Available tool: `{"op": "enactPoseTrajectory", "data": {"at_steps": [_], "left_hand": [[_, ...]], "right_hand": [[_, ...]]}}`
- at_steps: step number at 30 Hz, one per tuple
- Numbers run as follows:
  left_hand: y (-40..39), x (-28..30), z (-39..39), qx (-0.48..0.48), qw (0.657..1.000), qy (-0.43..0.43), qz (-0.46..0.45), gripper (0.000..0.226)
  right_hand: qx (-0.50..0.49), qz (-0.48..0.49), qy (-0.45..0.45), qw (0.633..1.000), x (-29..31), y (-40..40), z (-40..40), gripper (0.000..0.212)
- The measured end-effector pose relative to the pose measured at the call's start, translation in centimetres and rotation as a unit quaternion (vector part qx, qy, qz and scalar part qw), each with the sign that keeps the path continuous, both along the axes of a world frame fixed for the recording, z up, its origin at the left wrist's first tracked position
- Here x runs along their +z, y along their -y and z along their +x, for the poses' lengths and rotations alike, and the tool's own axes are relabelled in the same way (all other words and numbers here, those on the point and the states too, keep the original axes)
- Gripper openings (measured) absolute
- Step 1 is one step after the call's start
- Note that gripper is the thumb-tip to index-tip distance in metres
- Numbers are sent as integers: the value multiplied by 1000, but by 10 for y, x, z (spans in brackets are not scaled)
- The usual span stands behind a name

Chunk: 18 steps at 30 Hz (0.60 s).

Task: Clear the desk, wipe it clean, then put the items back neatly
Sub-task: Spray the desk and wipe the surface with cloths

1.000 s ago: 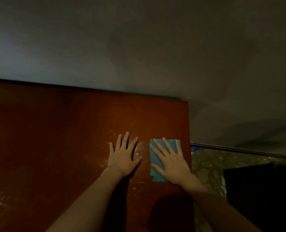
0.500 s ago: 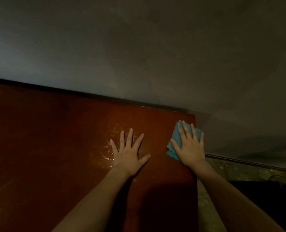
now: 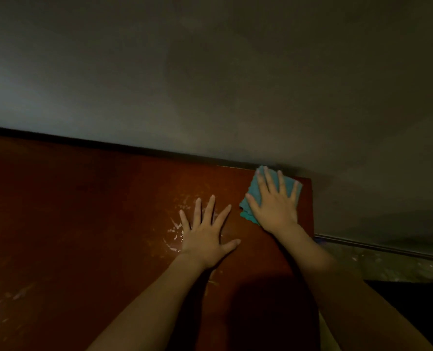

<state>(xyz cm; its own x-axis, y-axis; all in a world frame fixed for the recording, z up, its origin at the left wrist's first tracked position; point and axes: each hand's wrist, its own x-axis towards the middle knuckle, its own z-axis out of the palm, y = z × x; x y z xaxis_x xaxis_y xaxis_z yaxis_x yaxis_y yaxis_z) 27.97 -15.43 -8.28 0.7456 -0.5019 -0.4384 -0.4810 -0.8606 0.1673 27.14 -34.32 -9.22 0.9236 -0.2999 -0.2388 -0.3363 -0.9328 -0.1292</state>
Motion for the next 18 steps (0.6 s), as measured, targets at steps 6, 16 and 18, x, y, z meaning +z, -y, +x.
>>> {"op": "enactPoseTrajectory", "data": {"at_steps": [6, 16, 18], "left_hand": [[1, 5, 5, -12, 1000, -9, 9, 82], [-7, 14, 21, -61, 998, 0, 19, 76], [-17, 17, 29, -63, 998, 5, 20, 74]], "right_hand": [[158, -9, -5, 987, -3, 20, -50, 79], [-117, 20, -18, 993, 2, 44, -43, 70], [-148, 11, -31, 988, 6, 35, -27, 68]]}}
